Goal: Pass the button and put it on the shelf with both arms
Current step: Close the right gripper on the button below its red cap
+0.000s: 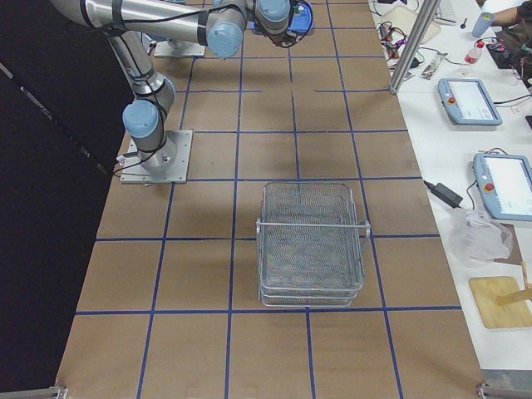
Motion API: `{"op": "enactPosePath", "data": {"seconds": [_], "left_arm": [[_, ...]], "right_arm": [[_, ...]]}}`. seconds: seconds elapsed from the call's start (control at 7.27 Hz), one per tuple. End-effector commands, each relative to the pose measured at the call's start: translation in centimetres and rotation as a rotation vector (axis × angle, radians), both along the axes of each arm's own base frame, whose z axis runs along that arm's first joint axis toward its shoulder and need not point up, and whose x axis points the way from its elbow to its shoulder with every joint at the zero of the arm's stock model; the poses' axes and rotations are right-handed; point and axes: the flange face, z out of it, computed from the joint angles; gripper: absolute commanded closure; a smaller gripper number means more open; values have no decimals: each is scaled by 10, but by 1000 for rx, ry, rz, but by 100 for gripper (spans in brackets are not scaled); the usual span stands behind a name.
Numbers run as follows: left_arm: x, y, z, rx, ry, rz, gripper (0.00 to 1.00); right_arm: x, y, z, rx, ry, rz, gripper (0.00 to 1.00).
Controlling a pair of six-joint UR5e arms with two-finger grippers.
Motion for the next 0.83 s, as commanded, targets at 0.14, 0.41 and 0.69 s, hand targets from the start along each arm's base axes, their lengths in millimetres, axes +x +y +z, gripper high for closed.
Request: {"op": "enactPosePath", "data": {"seconds": [0.14, 0.41, 0.69], "left_arm": [[1, 0, 0, -1, 0, 2, 100], [0, 1, 1, -2, 1, 0, 100], [1, 2, 4, -7, 1, 4, 46]], "right_arm": [[0, 1, 2, -5, 1, 0, 85], [0, 1, 2, -4, 4, 0, 100], [0, 1, 3, -6, 7, 0, 100]]}}
